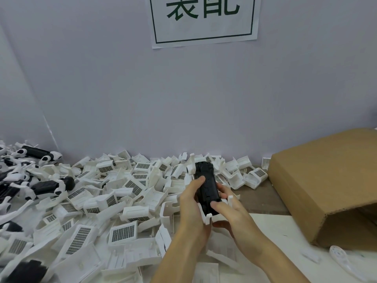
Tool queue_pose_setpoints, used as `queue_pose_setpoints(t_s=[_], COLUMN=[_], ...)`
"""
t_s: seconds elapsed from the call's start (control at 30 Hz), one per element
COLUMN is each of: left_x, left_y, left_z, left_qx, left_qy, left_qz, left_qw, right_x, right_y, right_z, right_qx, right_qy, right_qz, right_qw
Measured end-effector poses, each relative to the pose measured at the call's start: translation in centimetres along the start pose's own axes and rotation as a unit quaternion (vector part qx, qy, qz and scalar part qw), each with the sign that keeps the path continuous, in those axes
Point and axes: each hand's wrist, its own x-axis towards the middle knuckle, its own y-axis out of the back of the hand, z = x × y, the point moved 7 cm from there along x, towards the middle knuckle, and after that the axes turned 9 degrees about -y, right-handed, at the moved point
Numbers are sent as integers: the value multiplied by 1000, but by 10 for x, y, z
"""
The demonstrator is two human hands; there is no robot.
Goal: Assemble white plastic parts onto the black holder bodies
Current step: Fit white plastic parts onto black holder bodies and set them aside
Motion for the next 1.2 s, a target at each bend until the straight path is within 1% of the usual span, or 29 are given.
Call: queue_pose_setpoints(t_s=[0.27,0.4,0.53,0.73,1.0,1.1,1.2], left_x=[-1,0,-1,0,3,3,3], left_y=[-1,-1,-2,0,0,-3,-10], left_z=[1,0,2,2,-3,-1,4], left_qx=[14,-1,-23,-26,-33,-59,-79], left_qy=[-6,-10,-16,-8,3,5,2], left_qz=[-16,-15,-4,10,0,-7,-30], left_qw=[1000,1000,1000,1000,999,998,996], right_x=[0,0,-2,-2,-3,-4,-5], right_y=[-1,-1,-2,-1,1,2,5], right_z=[-2,-1,-3,-3,-2,-5,-8], right_qx=[16,20,20,7,-21,-15,-14], right_qy=[-2,4,9,6,-4,-7,-10], right_qz=[-13,-26,-24,-7,14,11,6], right_qw=[1000,999,999,1000,1000,1000,1000])
